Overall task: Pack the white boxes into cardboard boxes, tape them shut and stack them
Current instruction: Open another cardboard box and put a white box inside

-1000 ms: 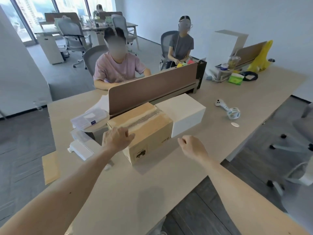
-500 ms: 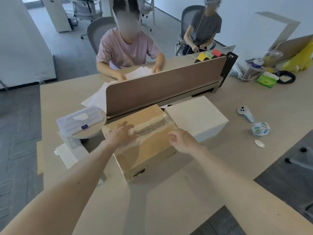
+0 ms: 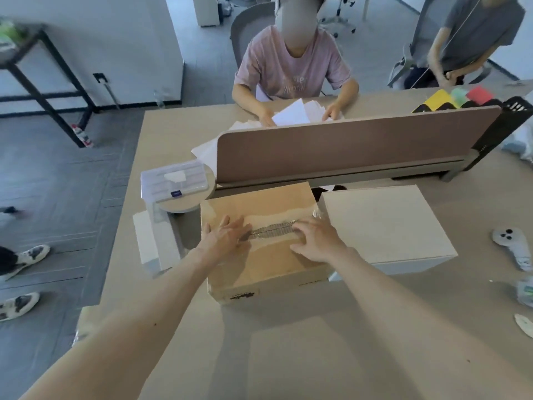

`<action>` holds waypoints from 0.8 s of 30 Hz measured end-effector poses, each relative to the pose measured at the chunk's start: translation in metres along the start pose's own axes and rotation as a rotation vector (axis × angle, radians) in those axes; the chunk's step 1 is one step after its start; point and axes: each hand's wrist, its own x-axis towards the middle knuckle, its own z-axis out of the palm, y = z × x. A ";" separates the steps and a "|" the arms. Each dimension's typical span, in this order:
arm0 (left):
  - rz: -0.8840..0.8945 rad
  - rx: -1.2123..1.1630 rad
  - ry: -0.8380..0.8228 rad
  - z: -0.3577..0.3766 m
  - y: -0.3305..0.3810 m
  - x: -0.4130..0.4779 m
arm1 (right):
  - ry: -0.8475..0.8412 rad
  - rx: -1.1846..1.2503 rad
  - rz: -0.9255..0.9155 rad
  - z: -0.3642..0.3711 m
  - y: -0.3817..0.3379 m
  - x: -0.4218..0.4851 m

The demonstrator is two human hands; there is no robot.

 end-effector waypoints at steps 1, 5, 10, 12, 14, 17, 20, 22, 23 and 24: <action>-0.040 -0.002 -0.024 0.002 0.005 -0.003 | -0.018 -0.031 -0.033 0.000 0.000 0.002; -0.133 -0.043 -0.090 0.002 0.021 -0.016 | -0.095 -0.134 -0.149 0.001 -0.003 0.015; -0.162 -0.032 -0.086 -0.002 0.043 -0.045 | -0.195 -0.167 -0.228 0.004 -0.016 0.018; -0.173 -0.111 -0.044 -0.001 0.045 -0.056 | -0.238 -0.143 -0.243 0.006 -0.017 0.015; -0.171 -0.268 0.014 -0.008 0.039 -0.062 | -0.259 -0.094 -0.251 0.005 -0.017 0.012; -0.213 -0.403 0.134 -0.026 0.021 -0.059 | -0.238 -0.046 -0.269 -0.006 -0.023 0.005; -0.153 -0.289 0.136 -0.035 0.005 -0.046 | -0.177 -0.035 -0.279 -0.017 -0.028 -0.009; -0.136 -0.210 0.039 -0.039 0.003 -0.041 | -0.153 0.026 -0.255 -0.021 -0.028 -0.025; -0.137 -0.165 -0.011 -0.040 0.003 -0.038 | -0.154 0.068 -0.230 -0.023 -0.027 -0.034; -0.133 -0.117 -0.057 -0.041 0.004 -0.036 | -0.158 0.103 -0.202 -0.024 -0.027 -0.045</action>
